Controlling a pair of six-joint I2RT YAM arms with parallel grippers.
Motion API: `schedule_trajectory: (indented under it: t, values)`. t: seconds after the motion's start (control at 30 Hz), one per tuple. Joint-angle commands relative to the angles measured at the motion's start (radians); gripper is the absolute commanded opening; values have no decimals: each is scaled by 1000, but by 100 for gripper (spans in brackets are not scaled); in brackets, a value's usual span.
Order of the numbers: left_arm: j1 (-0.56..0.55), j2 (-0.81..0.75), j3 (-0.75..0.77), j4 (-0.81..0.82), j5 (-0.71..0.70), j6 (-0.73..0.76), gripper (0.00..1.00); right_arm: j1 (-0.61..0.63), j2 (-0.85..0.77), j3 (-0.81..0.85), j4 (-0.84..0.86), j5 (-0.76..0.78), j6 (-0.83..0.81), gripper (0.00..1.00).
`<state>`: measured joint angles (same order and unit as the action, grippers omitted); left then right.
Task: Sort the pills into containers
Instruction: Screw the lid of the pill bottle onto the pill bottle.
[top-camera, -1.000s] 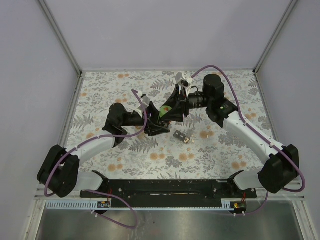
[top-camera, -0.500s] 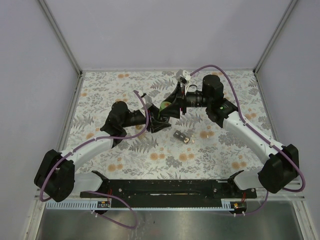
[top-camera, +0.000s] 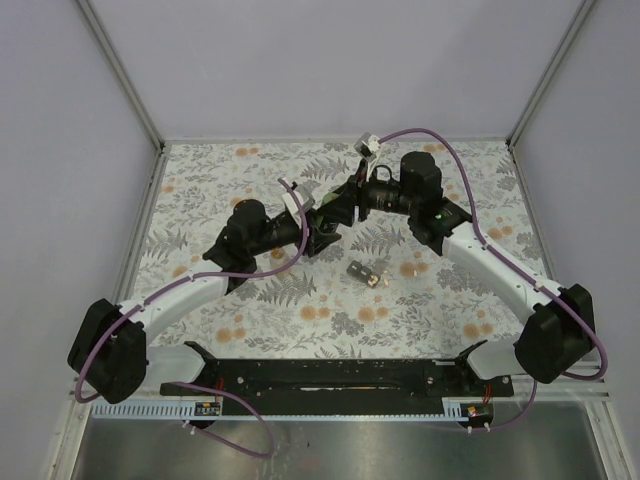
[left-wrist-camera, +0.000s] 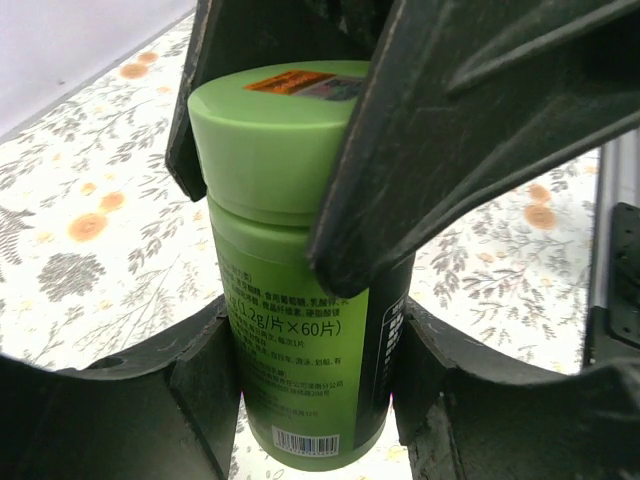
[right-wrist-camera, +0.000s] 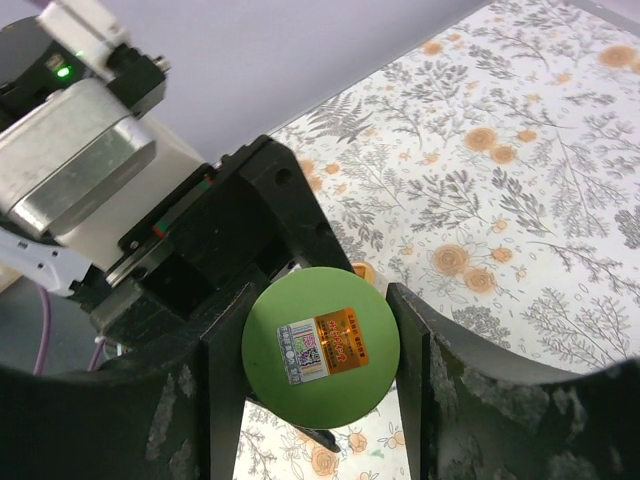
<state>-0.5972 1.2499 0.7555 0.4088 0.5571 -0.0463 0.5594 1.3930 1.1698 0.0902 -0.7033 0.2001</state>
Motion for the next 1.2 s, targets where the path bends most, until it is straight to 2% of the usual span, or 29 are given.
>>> schedule_trajectory:
  t: [0.0,0.13,0.23,0.27,0.33,0.37,0.53,0.7,0.9,1.1,1.17]
  values:
    - [-9,-1,73,-22,-282,105,0,19,12,20,-70,119,96,56]
    - [-42,9,87,-39,-411,146,0,34,40,57,-141,192,142,59]
    - [-59,19,90,-44,-479,167,0,45,52,80,-167,211,162,70]
    - [-62,20,91,-45,-487,174,0,50,55,88,-175,214,156,71]
    - [-64,19,87,-44,-488,178,0,50,52,91,-173,208,151,78]
    - [-64,19,82,-41,-482,178,0,50,46,88,-172,205,139,87]
    - [-59,10,51,-12,-407,177,0,48,-8,45,-145,182,85,95]
    - [5,-1,25,38,-212,97,0,-1,-69,13,-129,145,27,98]
    - [62,-20,24,58,5,49,0,-82,-138,-55,-9,-91,-39,99]
    - [70,-9,27,103,380,-55,0,-90,-131,-13,-27,-286,-129,99]
    - [70,-6,19,159,462,-96,0,-90,-124,-10,-18,-329,-139,99]
